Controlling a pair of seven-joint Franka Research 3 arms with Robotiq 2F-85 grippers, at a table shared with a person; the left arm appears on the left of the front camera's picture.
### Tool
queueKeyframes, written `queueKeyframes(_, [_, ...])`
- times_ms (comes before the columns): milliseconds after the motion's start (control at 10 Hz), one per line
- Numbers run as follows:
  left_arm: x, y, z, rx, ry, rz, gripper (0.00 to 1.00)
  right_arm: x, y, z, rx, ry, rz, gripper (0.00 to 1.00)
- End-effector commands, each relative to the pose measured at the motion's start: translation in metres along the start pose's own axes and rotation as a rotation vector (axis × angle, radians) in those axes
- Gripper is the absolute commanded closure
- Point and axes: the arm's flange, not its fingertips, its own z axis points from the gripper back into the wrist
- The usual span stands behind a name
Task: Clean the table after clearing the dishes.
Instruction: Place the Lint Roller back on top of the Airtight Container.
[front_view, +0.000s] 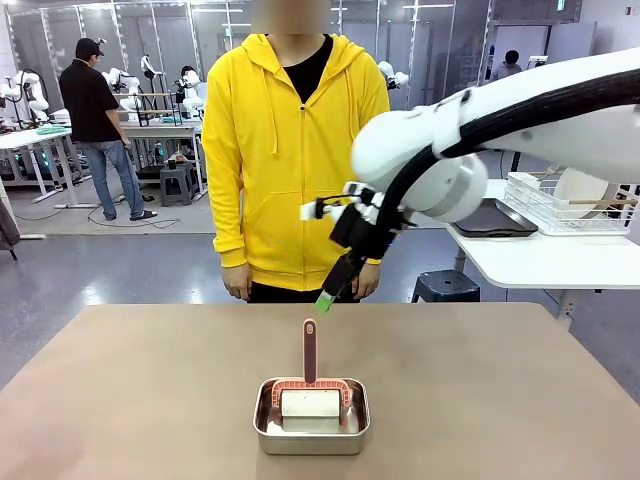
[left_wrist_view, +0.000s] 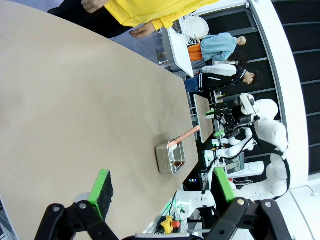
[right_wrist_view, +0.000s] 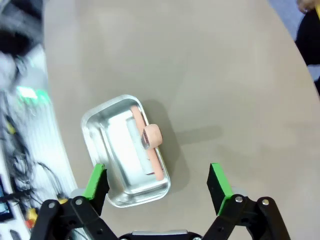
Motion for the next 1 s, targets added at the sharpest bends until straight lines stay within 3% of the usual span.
queueKeyframes(0, [-0.005,-0.005,0.001,0.009,0.001,0.009,0.0,-0.061,-0.031,0.027,0.164,-0.198,-0.179,0.0])
queueKeyframes(200, [-0.005,-0.005,0.001,0.009,0.001,0.009,0.0,-0.132,-0.081,0.054,0.446,-0.366,-0.424,0.0])
queueKeyframes(400, [-0.005,-0.005,0.001,0.009,0.001,0.009,0.0,-0.18,-0.112,0.067,0.604,-0.466,-0.568,0.0])
queueKeyframes(600, [-0.005,-0.005,0.001,0.009,0.001,0.009,0.0,-0.231,-0.134,0.09,0.643,-0.535,-0.624,0.0])
queueKeyframes(900, [-0.005,-0.005,0.001,0.009,0.001,0.009,0.0,-0.322,-0.159,0.142,0.588,-0.585,-0.709,0.0])
